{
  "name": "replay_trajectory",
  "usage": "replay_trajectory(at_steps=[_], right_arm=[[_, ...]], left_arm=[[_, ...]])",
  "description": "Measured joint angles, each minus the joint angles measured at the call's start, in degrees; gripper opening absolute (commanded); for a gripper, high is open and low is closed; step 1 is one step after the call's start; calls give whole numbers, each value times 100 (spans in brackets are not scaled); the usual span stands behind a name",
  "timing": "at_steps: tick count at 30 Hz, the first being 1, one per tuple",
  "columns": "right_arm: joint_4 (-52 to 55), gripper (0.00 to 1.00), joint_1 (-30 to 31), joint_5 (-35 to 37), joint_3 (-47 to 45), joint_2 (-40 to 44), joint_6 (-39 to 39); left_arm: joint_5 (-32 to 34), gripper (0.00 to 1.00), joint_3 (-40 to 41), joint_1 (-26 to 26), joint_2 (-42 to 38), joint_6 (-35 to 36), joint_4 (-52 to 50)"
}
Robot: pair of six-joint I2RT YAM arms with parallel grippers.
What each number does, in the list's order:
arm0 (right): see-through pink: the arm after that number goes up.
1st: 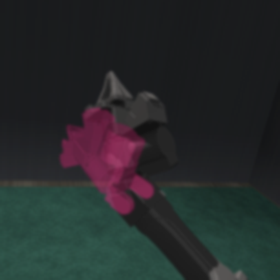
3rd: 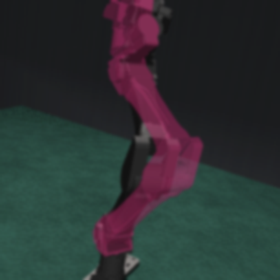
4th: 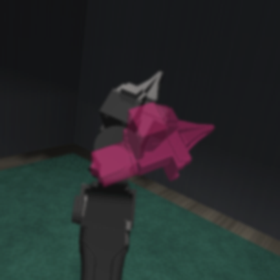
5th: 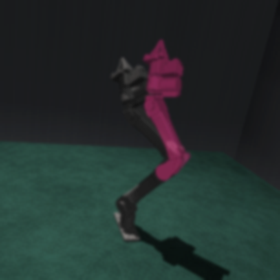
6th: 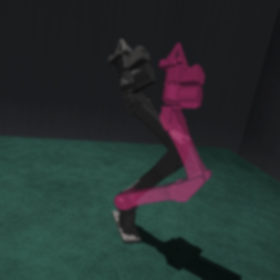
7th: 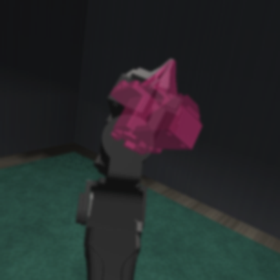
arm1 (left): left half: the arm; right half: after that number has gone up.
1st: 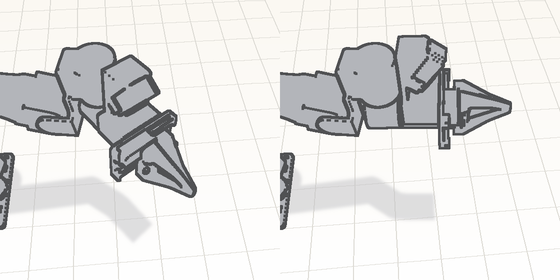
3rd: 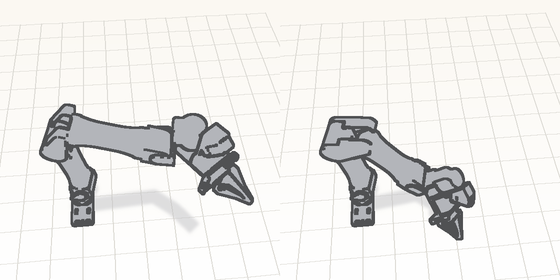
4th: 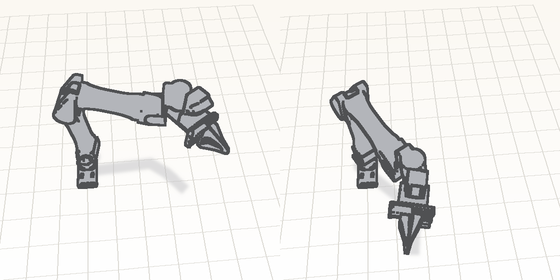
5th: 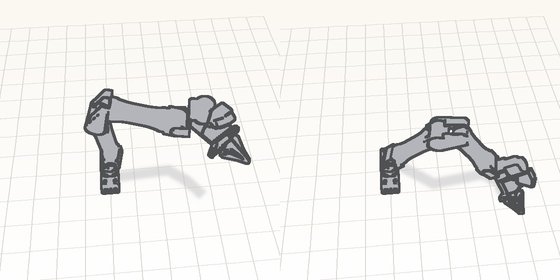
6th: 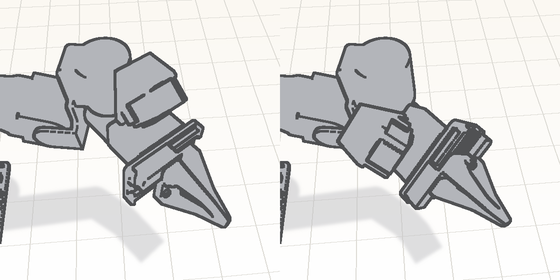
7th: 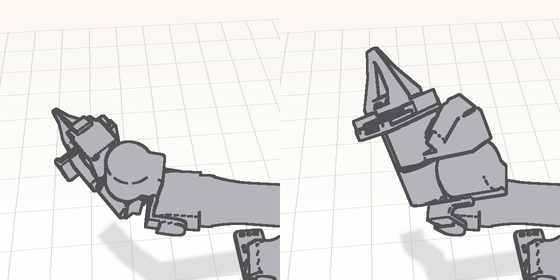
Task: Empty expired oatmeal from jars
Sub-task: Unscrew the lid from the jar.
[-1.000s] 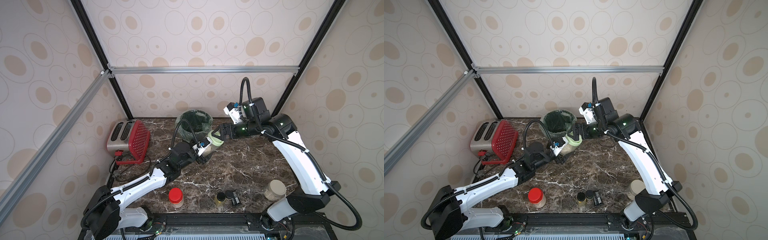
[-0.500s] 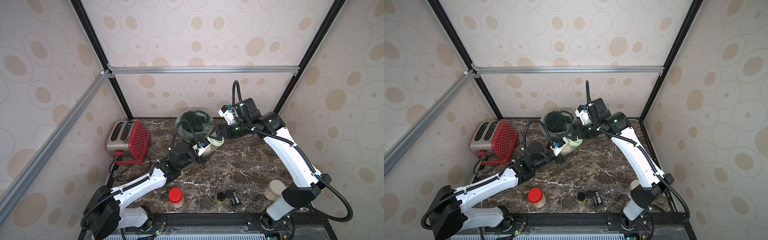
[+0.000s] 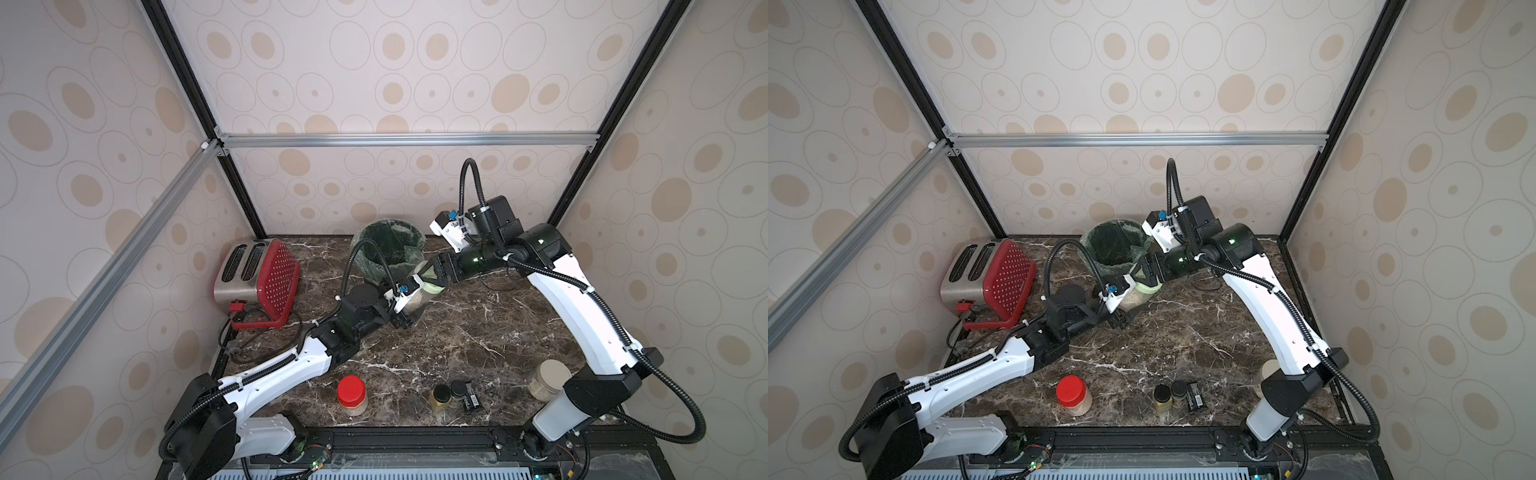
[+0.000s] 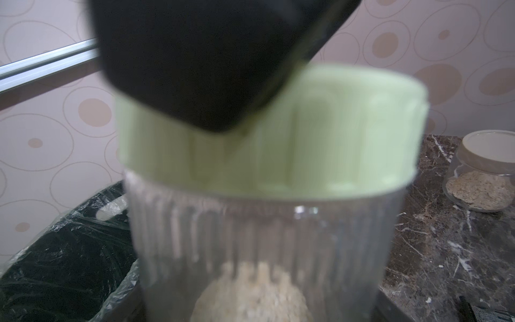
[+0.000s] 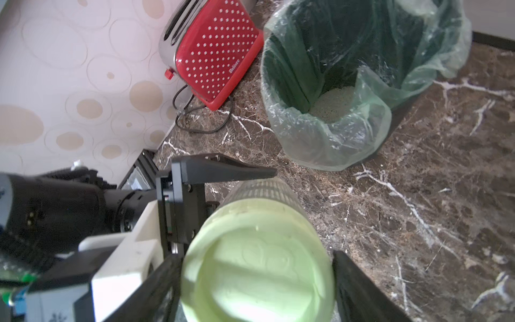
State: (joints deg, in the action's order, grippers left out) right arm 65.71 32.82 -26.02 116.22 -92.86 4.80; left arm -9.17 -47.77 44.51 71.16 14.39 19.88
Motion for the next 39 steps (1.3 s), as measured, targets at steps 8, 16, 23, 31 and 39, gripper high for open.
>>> replay_trajectory(at_steps=[8,16,23,31,39], right_arm=[[302,73,-247,-815,210,-107,-2164],[269,99,-474,-1443,52,-90,-2881],[63,99,-476,-1104,428,-109,-1156],[70,100,-315,129,463,-105,1054],[31,100,26,610,398,-96,1679]], left_arm=[[-144,0,0,-2,-66,-2,15],[-144,0,2,-11,-66,-2,24],[-142,0,2,-42,-66,-11,63],[-144,0,2,-42,-44,-11,66],[-144,0,2,-42,-44,-11,66]])
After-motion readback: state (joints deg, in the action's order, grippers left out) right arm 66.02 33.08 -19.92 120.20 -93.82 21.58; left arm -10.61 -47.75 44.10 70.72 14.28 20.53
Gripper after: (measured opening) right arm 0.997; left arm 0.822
